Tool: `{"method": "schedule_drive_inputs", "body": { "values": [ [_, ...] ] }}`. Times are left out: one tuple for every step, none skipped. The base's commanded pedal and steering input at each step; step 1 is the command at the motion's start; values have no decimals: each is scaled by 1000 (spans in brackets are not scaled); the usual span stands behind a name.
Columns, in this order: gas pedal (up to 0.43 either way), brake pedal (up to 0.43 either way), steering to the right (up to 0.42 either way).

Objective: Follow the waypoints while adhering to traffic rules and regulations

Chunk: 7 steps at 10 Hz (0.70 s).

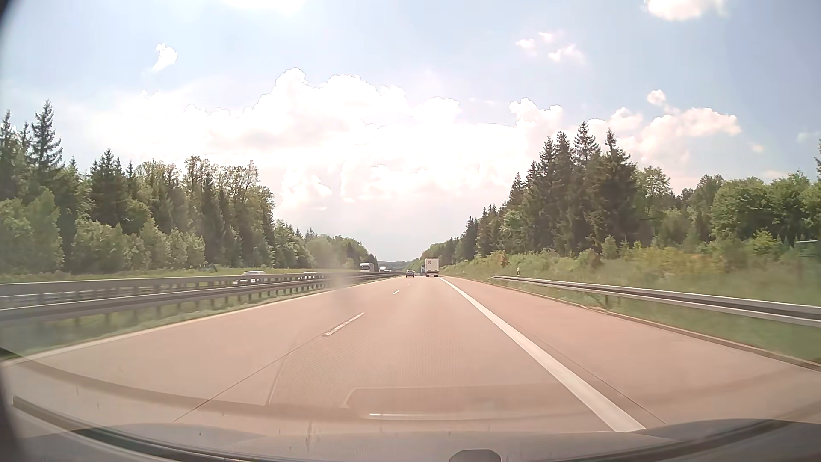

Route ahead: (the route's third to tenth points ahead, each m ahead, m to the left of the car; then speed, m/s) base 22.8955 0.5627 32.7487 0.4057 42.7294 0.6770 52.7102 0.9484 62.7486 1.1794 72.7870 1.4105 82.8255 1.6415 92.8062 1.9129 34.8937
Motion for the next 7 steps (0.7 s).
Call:
{"method": "schedule_drive_inputs", "body": {
  "values": [
    [268, 0, -4],
    [268, 0, -5],
    [268, 0, -4],
    [268, 0, -5],
    [268, 0, -5],
    [268, 0, -5],
    [268, 0, -5]
  ]
}}
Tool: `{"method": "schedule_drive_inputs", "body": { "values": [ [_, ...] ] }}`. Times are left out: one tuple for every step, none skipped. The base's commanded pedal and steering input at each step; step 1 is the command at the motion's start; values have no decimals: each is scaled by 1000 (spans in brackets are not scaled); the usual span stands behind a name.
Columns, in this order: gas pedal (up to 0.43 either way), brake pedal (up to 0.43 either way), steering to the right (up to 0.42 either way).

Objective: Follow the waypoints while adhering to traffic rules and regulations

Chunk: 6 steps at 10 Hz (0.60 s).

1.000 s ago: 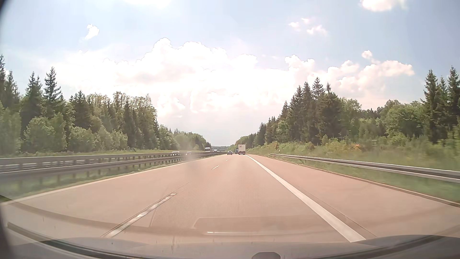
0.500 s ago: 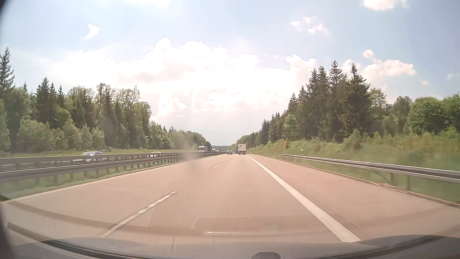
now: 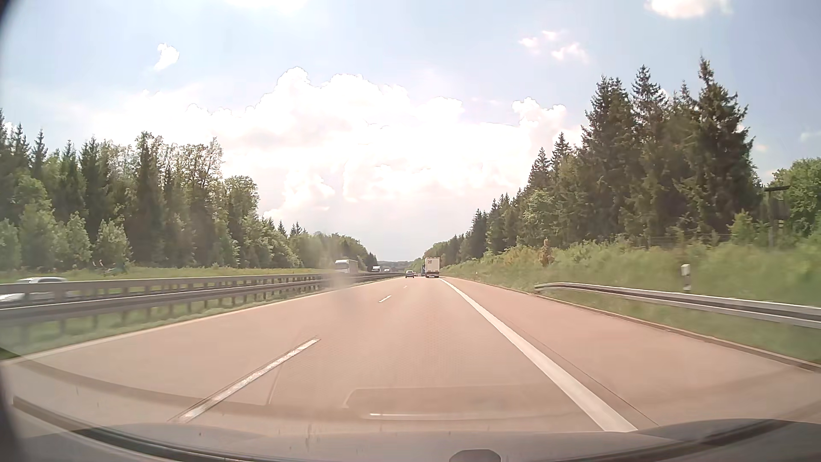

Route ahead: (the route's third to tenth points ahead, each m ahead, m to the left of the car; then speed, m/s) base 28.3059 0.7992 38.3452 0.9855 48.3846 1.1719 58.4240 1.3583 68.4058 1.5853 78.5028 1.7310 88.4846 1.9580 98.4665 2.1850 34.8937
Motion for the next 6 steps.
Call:
{"method": "schedule_drive_inputs", "body": {
  "values": [
    [268, 0, -5],
    [268, 0, -5],
    [268, 0, -5],
    [268, 0, -5],
    [268, 0, -6],
    [268, 0, -9]
  ]
}}
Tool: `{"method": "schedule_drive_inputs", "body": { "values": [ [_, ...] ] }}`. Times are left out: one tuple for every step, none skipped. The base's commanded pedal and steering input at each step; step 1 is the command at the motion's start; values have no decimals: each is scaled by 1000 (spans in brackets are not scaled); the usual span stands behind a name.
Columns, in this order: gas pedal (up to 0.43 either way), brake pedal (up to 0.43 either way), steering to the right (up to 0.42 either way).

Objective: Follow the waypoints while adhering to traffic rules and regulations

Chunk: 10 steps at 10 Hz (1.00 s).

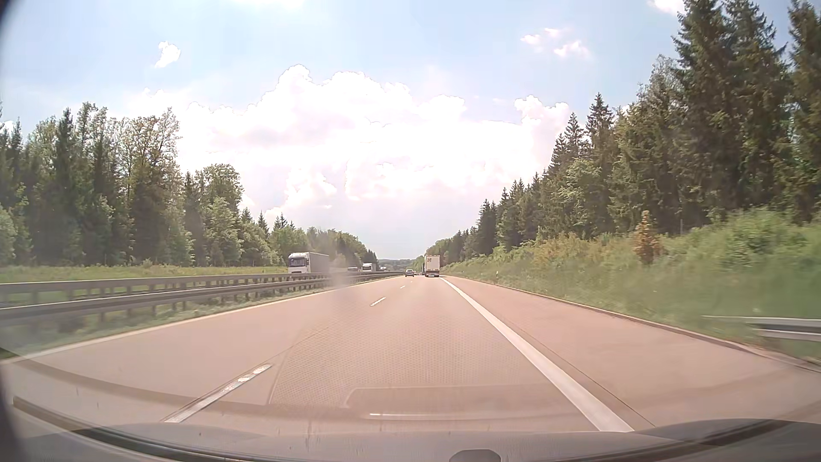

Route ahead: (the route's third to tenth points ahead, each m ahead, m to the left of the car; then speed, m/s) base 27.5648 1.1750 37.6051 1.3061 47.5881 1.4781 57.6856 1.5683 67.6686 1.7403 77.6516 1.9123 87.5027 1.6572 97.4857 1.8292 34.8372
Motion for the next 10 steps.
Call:
{"method": "schedule_drive_inputs", "body": {
  "values": [
    [268, 0, -9],
    [268, 0, -8],
    [268, 0, -7],
    [268, 0, -6],
    [268, 0, -6],
    [268, 0, -6],
    [268, 0, -6],
    [268, 0, -6],
    [268, 0, -6],
    [268, 0, -6]
  ]
}}
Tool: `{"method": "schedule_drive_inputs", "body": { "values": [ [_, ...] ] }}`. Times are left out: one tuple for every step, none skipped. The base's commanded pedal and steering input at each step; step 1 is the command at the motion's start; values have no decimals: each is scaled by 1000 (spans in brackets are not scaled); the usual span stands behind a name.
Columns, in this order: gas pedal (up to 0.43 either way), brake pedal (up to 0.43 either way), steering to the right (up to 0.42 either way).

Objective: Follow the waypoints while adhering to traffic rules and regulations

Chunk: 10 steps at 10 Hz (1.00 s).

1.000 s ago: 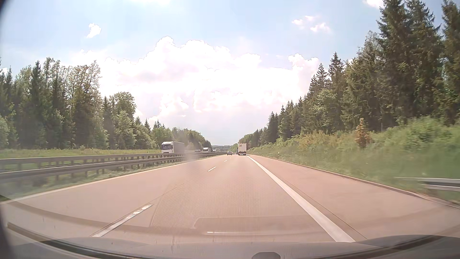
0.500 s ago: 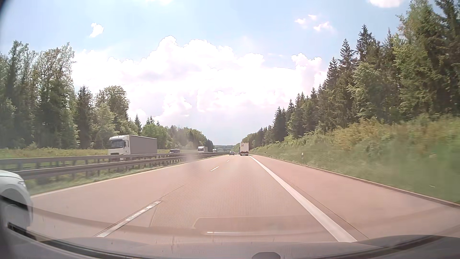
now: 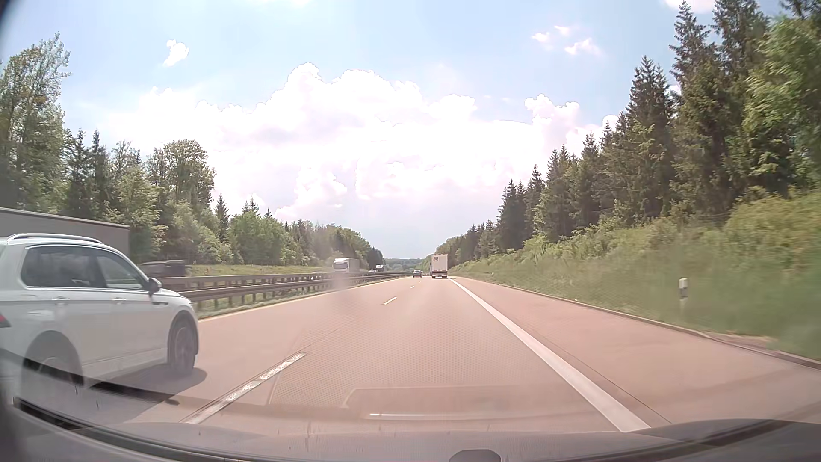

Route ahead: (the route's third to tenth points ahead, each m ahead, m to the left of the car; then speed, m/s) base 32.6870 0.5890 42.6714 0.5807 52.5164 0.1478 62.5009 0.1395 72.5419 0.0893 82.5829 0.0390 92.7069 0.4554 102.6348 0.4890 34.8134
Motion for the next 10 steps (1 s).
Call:
{"method": "schedule_drive_inputs", "body": {
  "values": [
    [268, 0, -7],
    [268, 0, -7],
    [268, 0, -8],
    [268, 0, -8],
    [268, 0, -8],
    [268, 0, -8],
    [268, 0, -8],
    [268, 0, -8],
    [268, 0, -7],
    [268, 0, -7]
  ]
}}
